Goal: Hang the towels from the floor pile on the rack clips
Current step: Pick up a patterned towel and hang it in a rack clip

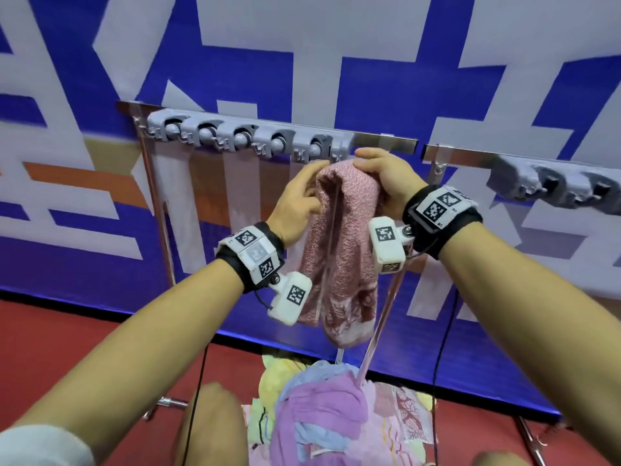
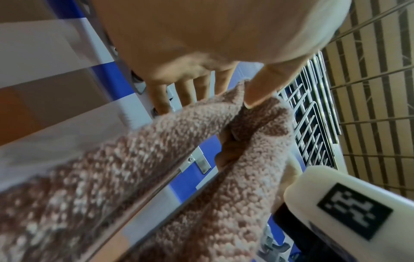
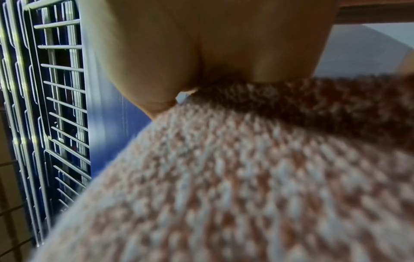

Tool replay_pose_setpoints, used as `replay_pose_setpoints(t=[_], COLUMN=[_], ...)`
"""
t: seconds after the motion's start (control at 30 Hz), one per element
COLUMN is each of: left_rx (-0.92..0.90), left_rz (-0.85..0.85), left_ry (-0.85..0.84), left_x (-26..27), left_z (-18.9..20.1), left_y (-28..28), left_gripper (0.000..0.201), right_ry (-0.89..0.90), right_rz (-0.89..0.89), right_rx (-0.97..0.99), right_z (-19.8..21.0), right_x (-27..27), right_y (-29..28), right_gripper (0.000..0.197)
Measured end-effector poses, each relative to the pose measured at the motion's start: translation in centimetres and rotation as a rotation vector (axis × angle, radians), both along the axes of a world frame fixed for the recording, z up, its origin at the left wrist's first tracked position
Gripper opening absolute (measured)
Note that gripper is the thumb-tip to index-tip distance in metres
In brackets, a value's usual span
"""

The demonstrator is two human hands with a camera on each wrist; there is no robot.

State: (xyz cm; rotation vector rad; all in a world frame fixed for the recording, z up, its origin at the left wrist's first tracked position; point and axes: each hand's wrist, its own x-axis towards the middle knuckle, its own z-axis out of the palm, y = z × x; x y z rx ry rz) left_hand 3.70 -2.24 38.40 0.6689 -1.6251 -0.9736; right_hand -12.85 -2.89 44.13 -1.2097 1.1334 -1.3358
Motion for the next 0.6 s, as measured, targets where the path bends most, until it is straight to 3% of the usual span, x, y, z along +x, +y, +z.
replay_pose_setpoints(t=[0.17, 0.27, 0.5, 0.6], left_rx=[-0.090, -0.089, -0.080, -0.066], left_rz=[0.302, 0.477, 0.647, 0.699], left_ry=[-0.258, -0.221, -0.178, -0.184], left_x=[-0.1, -0.8, -0.9, -0.8], left_z=[0.2, 0.7, 1.8, 2.1], left_y=[-0.6, -1.1, -3.5, -4.7], left_gripper=[0.067, 0.059, 0.058, 0.059], right_ry=[0.020, 0.032, 0.209, 0.302], right_rz=[0.029, 0.032, -0.015, -0.043], right_rx=[-0.012, -0.029, -0.076, -0.111], right_z=[0.5, 1.2, 2.8, 3.5], right_x=[0.9, 1.5, 2.3, 2.3], right_y=[-1.2, -1.8, -3.4, -4.8], right_gripper=[0.027, 0.026, 0.013, 0.026])
